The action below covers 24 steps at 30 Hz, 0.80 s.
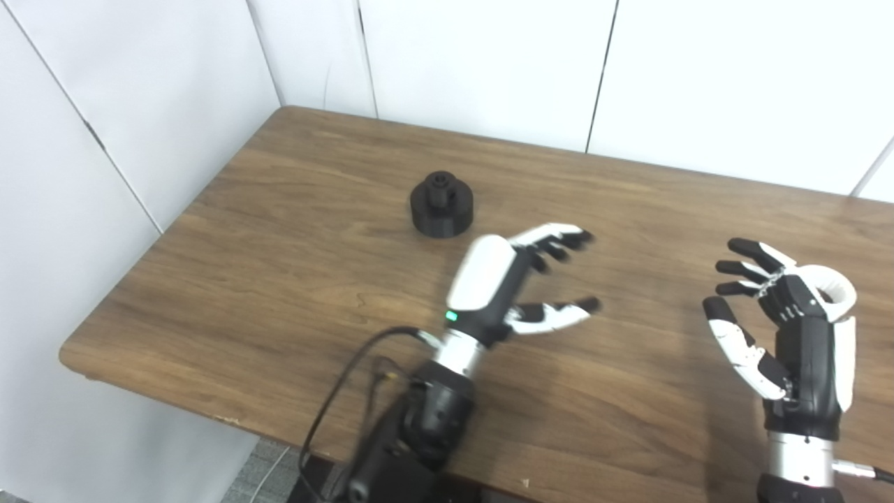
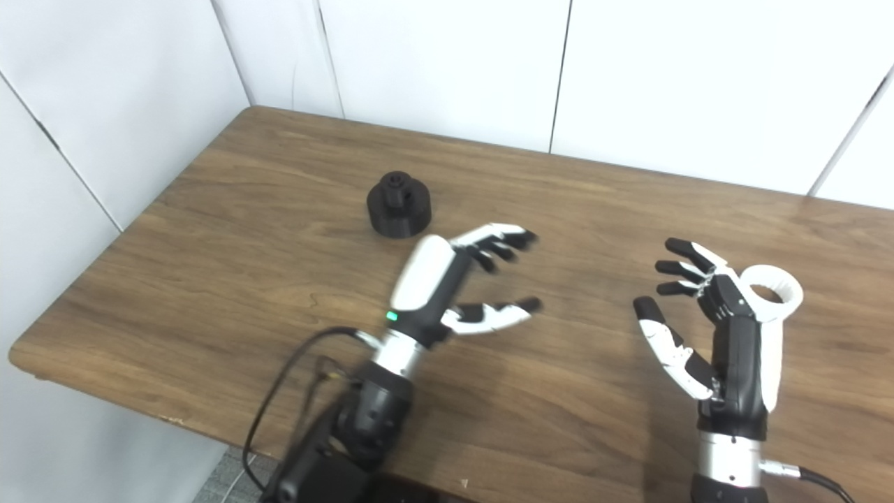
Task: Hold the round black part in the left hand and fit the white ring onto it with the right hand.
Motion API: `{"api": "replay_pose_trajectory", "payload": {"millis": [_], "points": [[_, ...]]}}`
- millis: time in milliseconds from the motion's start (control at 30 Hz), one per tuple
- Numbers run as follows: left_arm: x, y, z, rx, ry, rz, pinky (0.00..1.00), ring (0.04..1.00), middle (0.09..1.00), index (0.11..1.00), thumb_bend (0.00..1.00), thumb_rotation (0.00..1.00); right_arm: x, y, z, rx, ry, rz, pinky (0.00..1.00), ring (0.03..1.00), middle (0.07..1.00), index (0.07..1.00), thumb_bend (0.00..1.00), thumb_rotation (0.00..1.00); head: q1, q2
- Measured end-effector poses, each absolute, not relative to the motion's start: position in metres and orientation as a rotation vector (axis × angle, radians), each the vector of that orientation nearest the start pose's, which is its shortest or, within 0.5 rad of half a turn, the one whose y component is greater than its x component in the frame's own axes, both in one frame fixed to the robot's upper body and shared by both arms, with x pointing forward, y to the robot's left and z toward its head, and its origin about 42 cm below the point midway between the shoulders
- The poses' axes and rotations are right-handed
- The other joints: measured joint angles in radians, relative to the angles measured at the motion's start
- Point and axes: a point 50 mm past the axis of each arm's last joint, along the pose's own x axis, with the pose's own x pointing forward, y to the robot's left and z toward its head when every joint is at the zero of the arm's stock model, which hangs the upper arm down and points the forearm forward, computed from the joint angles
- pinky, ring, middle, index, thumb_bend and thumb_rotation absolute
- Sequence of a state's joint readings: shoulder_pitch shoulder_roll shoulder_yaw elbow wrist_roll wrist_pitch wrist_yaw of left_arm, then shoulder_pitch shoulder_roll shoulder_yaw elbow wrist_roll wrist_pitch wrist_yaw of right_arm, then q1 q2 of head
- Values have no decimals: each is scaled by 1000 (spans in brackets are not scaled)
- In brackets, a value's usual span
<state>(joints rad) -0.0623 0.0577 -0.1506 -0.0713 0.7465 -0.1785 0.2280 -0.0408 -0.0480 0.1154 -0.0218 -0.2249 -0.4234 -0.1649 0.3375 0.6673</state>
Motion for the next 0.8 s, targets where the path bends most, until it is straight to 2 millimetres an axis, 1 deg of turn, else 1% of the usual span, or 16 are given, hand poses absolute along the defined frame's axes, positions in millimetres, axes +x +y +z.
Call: {"api": "replay_pose_trajectory", "payload": {"millis": [67, 267, 400, 567, 667, 733, 800], "points": [[295, 185, 150, 768, -443, 38, 544, 664, 709, 649, 658, 243, 287, -191, 140, -204, -509, 13, 529, 668, 765, 736, 556, 415, 3, -2], [303, 188, 159, 808, -455, 74, 621, 753, 771, 661, 693, 317, 287, -191, 140, -203, -509, 14, 522, 659, 761, 737, 560, 410, 2, -3], [311, 202, 168, 839, -480, 129, 686, 807, 822, 686, 705, 330, 287, -191, 140, -203, -510, 14, 526, 661, 757, 735, 571, 417, 2, -5], [315, 223, 179, 875, -458, 212, 727, 860, 868, 709, 743, 401, 287, -191, 140, -203, -509, 15, 525, 664, 761, 737, 559, 404, 5, -2], [319, 237, 182, 903, -437, 249, 760, 909, 898, 719, 745, 399, 287, -191, 140, -204, -509, 15, 527, 665, 760, 736, 556, 400, 5, -2], [321, 243, 184, 921, -423, 267, 777, 951, 931, 733, 742, 404, 287, -191, 140, -204, -509, 16, 525, 664, 759, 734, 558, 396, 5, -2], [324, 247, 187, 940, -417, 283, 794, 973, 949, 738, 748, 397, 287, -191, 140, -204, -509, 16, 522, 663, 759, 733, 560, 396, 5, 0]]}}
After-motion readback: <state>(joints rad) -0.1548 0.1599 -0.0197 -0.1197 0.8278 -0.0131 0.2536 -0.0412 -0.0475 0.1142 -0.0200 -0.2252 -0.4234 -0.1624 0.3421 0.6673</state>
